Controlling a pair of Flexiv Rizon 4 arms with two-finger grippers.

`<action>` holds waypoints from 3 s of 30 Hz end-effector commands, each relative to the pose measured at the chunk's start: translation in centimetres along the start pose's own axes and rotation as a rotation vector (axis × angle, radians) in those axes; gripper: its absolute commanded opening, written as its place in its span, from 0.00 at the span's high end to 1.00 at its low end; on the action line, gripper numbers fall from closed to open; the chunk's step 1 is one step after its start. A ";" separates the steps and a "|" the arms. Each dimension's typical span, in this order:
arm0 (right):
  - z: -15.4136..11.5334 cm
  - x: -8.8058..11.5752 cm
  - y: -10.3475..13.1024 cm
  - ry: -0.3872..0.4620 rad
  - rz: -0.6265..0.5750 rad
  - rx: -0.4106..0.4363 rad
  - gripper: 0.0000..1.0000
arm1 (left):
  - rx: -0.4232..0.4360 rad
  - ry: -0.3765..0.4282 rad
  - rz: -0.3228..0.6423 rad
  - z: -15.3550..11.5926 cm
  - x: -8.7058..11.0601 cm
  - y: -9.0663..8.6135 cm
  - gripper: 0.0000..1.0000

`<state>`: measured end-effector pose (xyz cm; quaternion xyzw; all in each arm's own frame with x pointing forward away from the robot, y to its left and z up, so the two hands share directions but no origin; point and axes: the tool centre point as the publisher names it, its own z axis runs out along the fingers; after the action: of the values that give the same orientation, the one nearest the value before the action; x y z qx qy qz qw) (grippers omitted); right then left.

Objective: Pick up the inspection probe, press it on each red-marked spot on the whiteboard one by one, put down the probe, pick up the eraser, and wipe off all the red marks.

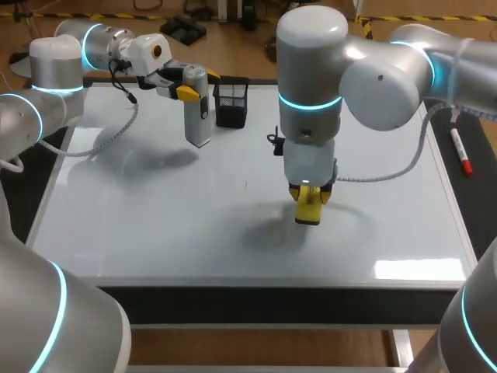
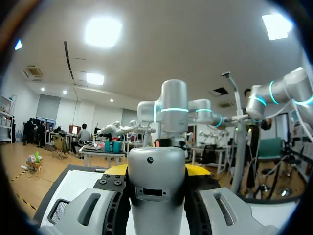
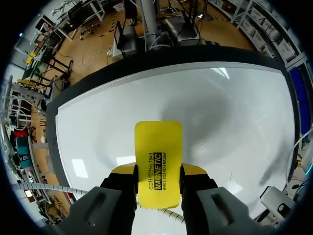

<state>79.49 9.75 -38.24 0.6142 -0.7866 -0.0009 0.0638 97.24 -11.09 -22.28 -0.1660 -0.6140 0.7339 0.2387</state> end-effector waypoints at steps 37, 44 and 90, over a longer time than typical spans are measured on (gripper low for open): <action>-0.8 -4.0 -20.0 -0.046 -0.131 0.023 1.00 | -0.002 0.001 -0.001 0.0 0.0 -0.2 1.00; -1.0 -5.3 -23.0 -0.036 -0.152 0.015 1.00 | -0.002 0.001 -0.001 0.0 0.0 -0.2 1.00; 0.6 -8.4 -29.7 -0.048 -0.203 0.029 1.00 | -0.002 0.001 -0.001 0.0 0.0 -0.2 1.00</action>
<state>110.06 10.63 -42.06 0.6915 -0.7215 -0.0120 0.0343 97.24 -11.08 -22.28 -0.1661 -0.6140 0.7338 0.2387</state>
